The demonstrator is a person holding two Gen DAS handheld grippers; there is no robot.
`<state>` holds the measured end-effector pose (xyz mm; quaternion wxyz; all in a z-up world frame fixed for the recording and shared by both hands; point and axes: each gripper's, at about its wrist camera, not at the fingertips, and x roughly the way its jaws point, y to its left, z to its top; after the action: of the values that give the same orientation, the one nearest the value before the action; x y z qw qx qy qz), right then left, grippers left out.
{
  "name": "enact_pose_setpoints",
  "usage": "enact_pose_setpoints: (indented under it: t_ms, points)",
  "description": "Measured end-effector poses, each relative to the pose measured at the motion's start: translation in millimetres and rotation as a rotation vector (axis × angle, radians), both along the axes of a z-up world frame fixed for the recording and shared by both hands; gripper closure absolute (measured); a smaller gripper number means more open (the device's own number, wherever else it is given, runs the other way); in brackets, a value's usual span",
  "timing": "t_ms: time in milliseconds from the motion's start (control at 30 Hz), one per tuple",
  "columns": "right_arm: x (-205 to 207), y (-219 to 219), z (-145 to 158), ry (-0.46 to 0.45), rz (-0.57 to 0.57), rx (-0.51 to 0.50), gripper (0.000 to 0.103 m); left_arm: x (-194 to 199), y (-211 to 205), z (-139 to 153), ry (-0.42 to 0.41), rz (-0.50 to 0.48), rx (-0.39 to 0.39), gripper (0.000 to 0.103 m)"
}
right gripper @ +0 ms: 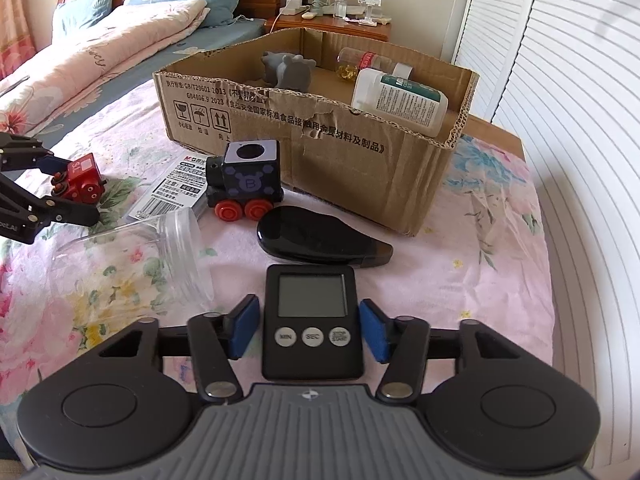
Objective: Organize rigid objects
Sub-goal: 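Grasp the red S.L toy car with the left tool while the right tool grasps the black timer, then lift the red car with the left tool while the right tool lifts the timer toward the box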
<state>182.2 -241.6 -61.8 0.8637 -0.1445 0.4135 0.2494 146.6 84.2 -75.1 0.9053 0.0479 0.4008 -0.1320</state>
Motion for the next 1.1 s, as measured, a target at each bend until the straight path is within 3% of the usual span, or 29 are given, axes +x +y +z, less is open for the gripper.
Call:
enact_pose_setpoints:
  t_ms: [67, 100, 800, 900, 933, 967, 1033, 1067, 1100]
  points:
    - [-0.4, 0.7, 0.5, 0.004, -0.012, -0.005, 0.046, 1.6, 0.5, 0.8, 0.003, 0.001, -0.003, 0.039]
    - [-0.6, 0.9, 0.8, 0.006, -0.015, -0.007, 0.046, 2.1, 0.9, 1.7, 0.003, 0.002, -0.004, 0.047]
    - [-11.4, -1.7, 28.2, -0.01, 0.006, -0.051, 0.046, -4.3, -5.9, 32.0, -0.03, -0.085, 0.021, 0.05]
    - [-12.6, -0.9, 29.2, -0.008, 0.01, -0.047, 0.046, -5.1, -4.0, 30.4, -0.021, -0.084, 0.028, 0.066]
    - [-12.9, -0.7, 28.8, -0.008, 0.01, -0.046, 0.046, -5.3, -2.6, 29.7, -0.016, -0.082, 0.024, 0.065]
    - [-12.8, -0.1, 28.1, -0.006, 0.011, -0.047, 0.046, -6.0, -1.3, 28.8, -0.014, -0.077, 0.021, 0.063]
    - [-13.0, 0.9, 26.5, -0.002, 0.012, -0.046, 0.046, -8.6, 0.8, 27.3, -0.025, -0.048, 0.022, 0.046]
    - [-13.1, 1.1, 26.2, 0.001, 0.013, -0.043, 0.046, -11.1, 1.9, 27.2, -0.041, -0.032, 0.025, 0.025]
    - [-13.3, 1.1, 26.0, 0.003, 0.012, -0.04, 0.046, -15.0, 3.3, 27.6, -0.061, -0.016, 0.024, 0.012]
